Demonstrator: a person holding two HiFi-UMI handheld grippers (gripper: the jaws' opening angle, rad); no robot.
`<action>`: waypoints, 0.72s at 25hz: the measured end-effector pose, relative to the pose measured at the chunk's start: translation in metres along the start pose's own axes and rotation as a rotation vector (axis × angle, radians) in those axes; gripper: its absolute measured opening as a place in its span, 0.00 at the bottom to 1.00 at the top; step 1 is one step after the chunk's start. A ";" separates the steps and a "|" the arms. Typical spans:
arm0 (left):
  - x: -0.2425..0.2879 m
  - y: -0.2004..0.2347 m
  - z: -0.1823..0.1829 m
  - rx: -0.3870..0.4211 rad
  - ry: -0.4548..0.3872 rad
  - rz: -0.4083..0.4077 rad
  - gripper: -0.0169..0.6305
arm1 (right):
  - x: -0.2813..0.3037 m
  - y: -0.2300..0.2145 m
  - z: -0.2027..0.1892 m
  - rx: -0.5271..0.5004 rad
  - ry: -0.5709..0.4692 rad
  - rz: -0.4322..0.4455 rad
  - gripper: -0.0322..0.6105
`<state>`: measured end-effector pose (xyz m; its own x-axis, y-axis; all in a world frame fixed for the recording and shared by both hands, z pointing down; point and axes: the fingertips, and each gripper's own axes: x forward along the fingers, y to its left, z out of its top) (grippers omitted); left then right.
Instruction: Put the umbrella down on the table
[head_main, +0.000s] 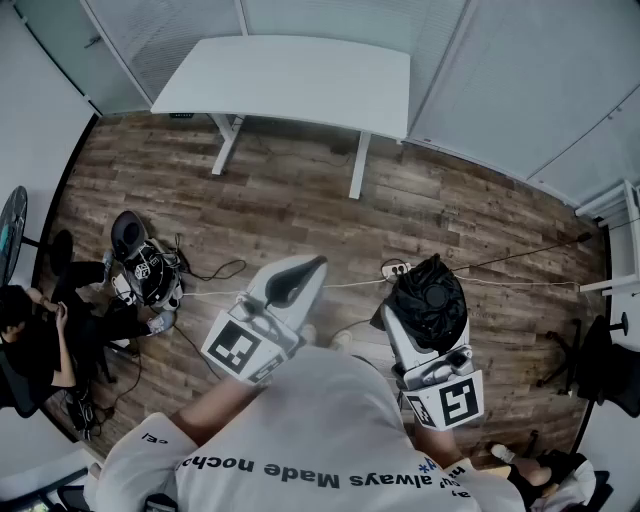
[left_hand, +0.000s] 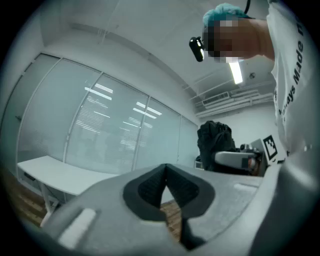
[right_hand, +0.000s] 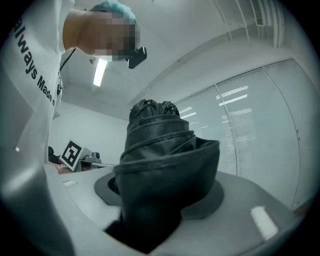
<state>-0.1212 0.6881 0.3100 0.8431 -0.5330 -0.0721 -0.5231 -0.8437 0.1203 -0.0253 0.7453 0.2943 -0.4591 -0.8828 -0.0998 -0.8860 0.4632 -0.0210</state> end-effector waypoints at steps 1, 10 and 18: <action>0.003 -0.003 0.000 0.001 0.001 0.000 0.03 | -0.003 -0.003 0.002 0.009 -0.007 0.004 0.45; 0.035 -0.029 -0.017 -0.002 0.016 0.004 0.03 | -0.027 -0.038 0.002 0.058 -0.026 0.027 0.46; 0.070 -0.021 -0.032 -0.025 0.045 0.007 0.03 | -0.018 -0.079 -0.013 0.099 0.005 0.002 0.46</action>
<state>-0.0477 0.6705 0.3345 0.8447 -0.5346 -0.0271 -0.5258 -0.8381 0.1452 0.0524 0.7236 0.3105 -0.4611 -0.8823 -0.0949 -0.8747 0.4699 -0.1190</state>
